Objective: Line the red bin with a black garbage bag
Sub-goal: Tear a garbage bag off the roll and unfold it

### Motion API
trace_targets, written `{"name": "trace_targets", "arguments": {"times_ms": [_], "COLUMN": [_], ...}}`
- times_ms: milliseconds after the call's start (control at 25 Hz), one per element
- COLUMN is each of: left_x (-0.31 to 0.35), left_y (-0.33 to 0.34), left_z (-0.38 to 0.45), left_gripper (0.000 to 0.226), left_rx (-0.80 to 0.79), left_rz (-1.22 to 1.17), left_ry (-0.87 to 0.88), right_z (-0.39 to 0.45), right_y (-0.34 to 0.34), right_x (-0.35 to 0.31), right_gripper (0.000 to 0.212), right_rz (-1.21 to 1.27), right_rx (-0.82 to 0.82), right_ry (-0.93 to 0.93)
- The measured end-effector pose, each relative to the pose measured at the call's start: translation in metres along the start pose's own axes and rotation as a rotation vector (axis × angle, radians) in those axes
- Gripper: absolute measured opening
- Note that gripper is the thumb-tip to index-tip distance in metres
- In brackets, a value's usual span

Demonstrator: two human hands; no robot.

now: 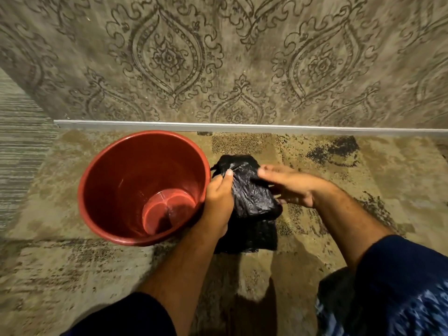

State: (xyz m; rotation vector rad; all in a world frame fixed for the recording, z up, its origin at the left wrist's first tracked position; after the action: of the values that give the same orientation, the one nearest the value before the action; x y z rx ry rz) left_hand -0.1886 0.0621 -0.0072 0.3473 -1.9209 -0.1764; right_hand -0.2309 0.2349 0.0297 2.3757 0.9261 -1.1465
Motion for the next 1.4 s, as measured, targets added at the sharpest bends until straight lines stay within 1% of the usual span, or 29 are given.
{"name": "trace_targets", "arguments": {"times_ms": [40,80,120,160,240,360,480,560,640,680,720,760,800,880,920,960,1000,1040,1080,1120,1160,1200,1240,1280,1320,1360,1400], "left_x": [0.005,0.011,0.016,0.021,0.034,0.063,0.086,0.093,0.093,0.09,0.086,0.08,0.073,0.058,0.051,0.049,0.051,0.057,0.068,0.077,0.085,0.091,0.094,0.095,0.096,0.096,0.094], "left_y": [0.003,0.007,0.009,0.012,0.014,0.016,0.013,0.01,0.007,0.007,0.008,0.012,0.017,0.024,0.025,0.023,0.02,0.017,0.019,0.027,0.04,0.056,0.071,0.083,0.091,0.096,0.099], "left_z": [0.001,0.001,0.003,0.005,0.008,0.008,0.017,0.024,0.031,0.033,0.035,0.035,0.034,0.031,0.028,0.024,0.02,0.014,0.007,0.0,-0.009,-0.017,-0.025,-0.03,-0.033,-0.034,-0.033], "left_gripper": [0.042,0.046,0.051,0.05,0.041,0.051,0.057,0.057,0.055,0.053,0.05,0.048,0.047,0.058,0.065,0.067,0.061,0.049,0.036,0.027,0.026,0.031,0.045,0.062,0.078,0.089,0.093], "left_rx": [0.008,0.019,0.026,0.021,-0.023,-0.1,-0.097,-0.077,-0.078,-0.081,-0.092,-0.109,-0.141,-0.198,-0.194,-0.153,-0.082,-0.002,0.039,0.006,-0.094,-0.229,-0.349,-0.428,-0.471,-0.494,-0.503], "left_rz": [-0.044,-0.074,-0.101,-0.135,-0.203,-0.239,-0.26,-0.292,-0.313,-0.315,-0.307,-0.283,-0.252,-0.188,-0.16,-0.12,-0.053,0.045,0.147,0.239,0.326,0.434,0.563,0.691,0.802,0.88,0.915], "left_ry": [-0.02,-0.045,-0.065,-0.066,-0.028,0.056,0.156,0.176,0.165,0.143,0.11,0.064,0.009,-0.127,-0.177,-0.186,-0.141,-0.036,0.106,0.253,0.384,0.478,0.54,0.58,0.598,0.591,0.572], "right_z": [-0.001,-0.002,-0.004,-0.006,-0.012,-0.026,-0.043,-0.052,-0.06,-0.063,-0.065,-0.068,-0.071,-0.075,-0.075,-0.075,-0.073,-0.069,-0.067,-0.063,-0.06,-0.059,-0.058,-0.056,-0.055,-0.052,-0.049], "right_y": [0.003,0.005,0.003,-0.001,-0.011,-0.023,-0.038,-0.044,-0.05,-0.054,-0.058,-0.06,-0.062,-0.069,-0.074,-0.081,-0.085,-0.088,-0.089,-0.089,-0.088,-0.087,-0.087,-0.086,-0.085,-0.083,-0.08], "right_x": [0.002,0.003,0.003,0.005,0.006,0.004,0.003,0.006,0.006,0.004,0.002,-0.002,-0.009,-0.02,-0.023,-0.026,-0.026,-0.024,-0.021,-0.016,-0.013,-0.013,-0.014,-0.017,-0.019,-0.022,-0.023], "right_gripper": [0.071,0.057,0.048,0.043,0.041,0.028,0.038,0.036,0.045,0.047,0.041,0.03,0.027,0.049,0.058,0.063,0.064,0.065,0.065,0.063,0.061,0.058,0.057,0.054,0.047,0.038,0.029], "right_rz": [-0.062,-0.106,-0.145,-0.187,-0.239,-0.236,-0.158,-0.068,-0.071,-0.047,0.03,0.131,0.229,0.341,0.358,0.379,0.416,0.466,0.505,0.538,0.568,0.586,0.593,0.586,0.569,0.543,0.515], "right_rx": [-0.096,-0.173,-0.212,-0.217,-0.177,-0.142,-0.055,-0.043,-0.033,-0.013,-0.014,-0.049,-0.085,-0.093,-0.057,0.011,0.092,0.169,0.242,0.303,0.353,0.398,0.434,0.466,0.485,0.487,0.472], "right_ry": [0.02,0.037,0.064,0.09,0.122,0.103,0.094,0.096,0.048,-0.004,-0.07,-0.152,-0.24,-0.354,-0.39,-0.41,-0.412,-0.397,-0.378,-0.363,-0.355,-0.348,-0.356,-0.363,-0.363,-0.355,-0.342]}}
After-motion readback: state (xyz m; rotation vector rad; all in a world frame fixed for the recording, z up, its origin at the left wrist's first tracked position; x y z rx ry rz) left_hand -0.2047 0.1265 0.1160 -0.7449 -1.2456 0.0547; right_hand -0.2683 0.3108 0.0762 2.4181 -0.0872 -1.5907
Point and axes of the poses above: each hand's wrist, its own z-axis towards the middle knuckle, its own y-axis out of the palm, x = y × z, the point moved 7 cm from there along z, towards the middle knuckle, and after that the axes turned 9 degrees about -x, right-handed, at the moved point
